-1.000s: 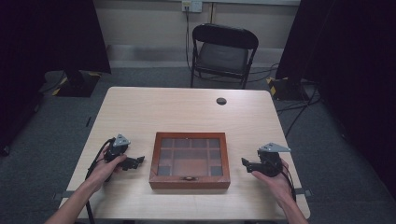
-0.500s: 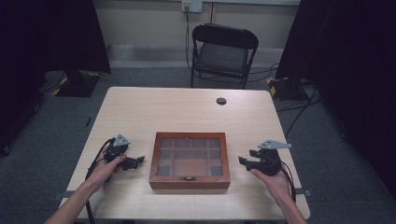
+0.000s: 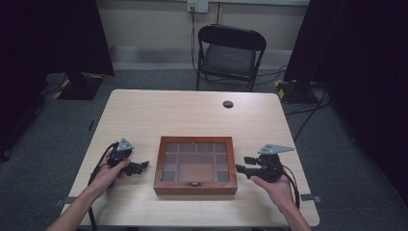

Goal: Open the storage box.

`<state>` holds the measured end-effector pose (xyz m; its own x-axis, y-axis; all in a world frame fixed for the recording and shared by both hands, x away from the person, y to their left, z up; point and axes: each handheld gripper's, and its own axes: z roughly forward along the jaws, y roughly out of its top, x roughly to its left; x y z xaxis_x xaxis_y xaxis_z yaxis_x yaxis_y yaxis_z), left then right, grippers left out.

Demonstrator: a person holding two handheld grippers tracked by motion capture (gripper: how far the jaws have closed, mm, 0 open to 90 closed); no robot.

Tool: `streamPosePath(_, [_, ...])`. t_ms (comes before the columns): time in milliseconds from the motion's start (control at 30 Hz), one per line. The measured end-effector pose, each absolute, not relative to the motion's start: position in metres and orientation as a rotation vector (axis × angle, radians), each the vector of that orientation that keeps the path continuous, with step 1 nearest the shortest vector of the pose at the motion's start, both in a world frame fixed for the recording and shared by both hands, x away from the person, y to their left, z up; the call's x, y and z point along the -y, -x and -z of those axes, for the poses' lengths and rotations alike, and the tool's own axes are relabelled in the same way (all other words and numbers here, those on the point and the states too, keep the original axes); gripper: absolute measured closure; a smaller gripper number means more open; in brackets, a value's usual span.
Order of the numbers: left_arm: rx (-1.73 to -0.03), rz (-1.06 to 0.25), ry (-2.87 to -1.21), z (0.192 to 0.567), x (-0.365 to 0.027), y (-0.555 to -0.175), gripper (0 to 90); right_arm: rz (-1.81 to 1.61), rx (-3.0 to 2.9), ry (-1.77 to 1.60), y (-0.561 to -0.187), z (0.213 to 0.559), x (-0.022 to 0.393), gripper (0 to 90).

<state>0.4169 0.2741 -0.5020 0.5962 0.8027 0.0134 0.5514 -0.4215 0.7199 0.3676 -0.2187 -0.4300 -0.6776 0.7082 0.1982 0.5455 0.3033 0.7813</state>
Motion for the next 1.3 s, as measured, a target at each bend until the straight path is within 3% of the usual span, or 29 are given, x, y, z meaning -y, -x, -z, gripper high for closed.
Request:
streamPosePath(567, [-1.067, -0.47, -2.137, 0.502, -0.274, -0.417, 5.2, -1.449, -2.504, -1.014, -0.363, 0.417, 0.184, 51.8])
streamPosePath(933, [-1.069, -0.469, -2.134, 0.502, -0.274, -0.417, 5.2, -1.48, -2.598, -0.863, -0.37, 0.403, 0.137, 56.5])
streamPosePath(1300, [-1.069, -0.469, -2.135, 0.502, -0.274, -0.417, 5.2, -1.459, -2.738, -0.712, -0.366, 0.416, 0.097, 72.5])
